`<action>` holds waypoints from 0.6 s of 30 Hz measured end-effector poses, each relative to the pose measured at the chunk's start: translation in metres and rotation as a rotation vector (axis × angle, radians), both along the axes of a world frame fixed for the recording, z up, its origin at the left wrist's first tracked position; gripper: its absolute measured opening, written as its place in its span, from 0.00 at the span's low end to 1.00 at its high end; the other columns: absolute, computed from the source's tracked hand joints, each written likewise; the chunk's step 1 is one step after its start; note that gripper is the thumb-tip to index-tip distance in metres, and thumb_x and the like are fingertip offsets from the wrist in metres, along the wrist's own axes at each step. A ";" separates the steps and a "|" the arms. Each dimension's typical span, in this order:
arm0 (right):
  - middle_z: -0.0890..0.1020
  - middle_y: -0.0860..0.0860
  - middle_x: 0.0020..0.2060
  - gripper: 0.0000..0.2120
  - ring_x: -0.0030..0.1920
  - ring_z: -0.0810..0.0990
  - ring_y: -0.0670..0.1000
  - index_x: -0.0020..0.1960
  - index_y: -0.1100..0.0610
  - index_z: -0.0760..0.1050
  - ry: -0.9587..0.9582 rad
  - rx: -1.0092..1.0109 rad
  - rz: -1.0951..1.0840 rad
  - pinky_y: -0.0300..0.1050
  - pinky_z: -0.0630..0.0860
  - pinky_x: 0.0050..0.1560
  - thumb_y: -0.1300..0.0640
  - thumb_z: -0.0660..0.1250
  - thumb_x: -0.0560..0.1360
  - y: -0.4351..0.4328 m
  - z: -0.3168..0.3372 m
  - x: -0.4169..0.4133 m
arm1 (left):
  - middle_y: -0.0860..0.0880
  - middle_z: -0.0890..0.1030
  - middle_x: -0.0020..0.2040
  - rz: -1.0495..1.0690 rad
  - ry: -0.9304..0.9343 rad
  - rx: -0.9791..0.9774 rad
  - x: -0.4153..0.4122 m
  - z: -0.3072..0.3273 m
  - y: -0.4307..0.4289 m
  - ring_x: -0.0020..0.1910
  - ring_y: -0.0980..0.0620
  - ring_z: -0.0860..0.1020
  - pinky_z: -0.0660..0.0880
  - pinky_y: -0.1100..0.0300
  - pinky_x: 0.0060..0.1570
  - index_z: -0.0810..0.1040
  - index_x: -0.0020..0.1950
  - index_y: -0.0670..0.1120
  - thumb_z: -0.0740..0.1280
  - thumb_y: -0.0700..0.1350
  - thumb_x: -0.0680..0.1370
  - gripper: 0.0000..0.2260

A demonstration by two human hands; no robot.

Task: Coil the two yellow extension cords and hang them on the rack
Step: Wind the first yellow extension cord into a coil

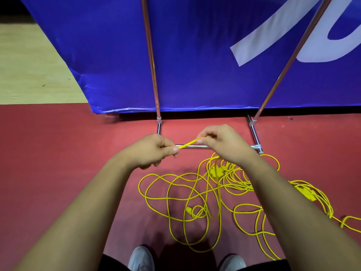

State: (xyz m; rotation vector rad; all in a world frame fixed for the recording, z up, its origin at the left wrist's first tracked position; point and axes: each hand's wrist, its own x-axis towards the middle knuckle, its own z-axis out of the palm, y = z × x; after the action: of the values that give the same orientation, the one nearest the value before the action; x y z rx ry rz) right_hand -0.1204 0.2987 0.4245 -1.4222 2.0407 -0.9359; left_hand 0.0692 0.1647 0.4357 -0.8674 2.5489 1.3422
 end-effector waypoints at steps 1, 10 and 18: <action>0.76 0.45 0.29 0.04 0.30 0.70 0.41 0.39 0.51 0.80 0.018 0.003 -0.005 0.35 0.65 0.32 0.54 0.72 0.73 0.000 -0.001 0.001 | 0.47 0.74 0.28 -0.002 -0.025 -0.005 0.000 -0.002 -0.001 0.20 0.54 0.71 0.64 0.66 0.21 0.80 0.45 0.46 0.64 0.48 0.80 0.09; 0.75 0.53 0.29 0.06 0.30 0.70 0.47 0.41 0.53 0.76 0.065 0.061 -0.066 0.44 0.67 0.35 0.54 0.69 0.76 0.006 -0.011 -0.022 | 0.43 0.78 0.26 0.374 0.160 -0.236 0.005 -0.007 -0.016 0.21 0.50 0.76 0.60 0.69 0.17 0.75 0.41 0.47 0.63 0.46 0.79 0.08; 0.71 0.52 0.27 0.09 0.29 0.66 0.46 0.40 0.56 0.76 0.064 -0.079 -0.167 0.42 0.63 0.31 0.53 0.69 0.76 0.006 -0.008 -0.029 | 0.48 0.76 0.25 0.625 0.420 -0.038 -0.001 -0.009 -0.014 0.24 0.47 0.80 0.69 0.63 0.24 0.73 0.43 0.42 0.60 0.42 0.80 0.07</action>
State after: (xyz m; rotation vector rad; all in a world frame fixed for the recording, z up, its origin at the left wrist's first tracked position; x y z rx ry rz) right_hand -0.1497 0.3047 0.4163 -1.3535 2.2205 -1.0621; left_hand 0.0678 0.1509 0.4262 -1.6440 2.7191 1.8025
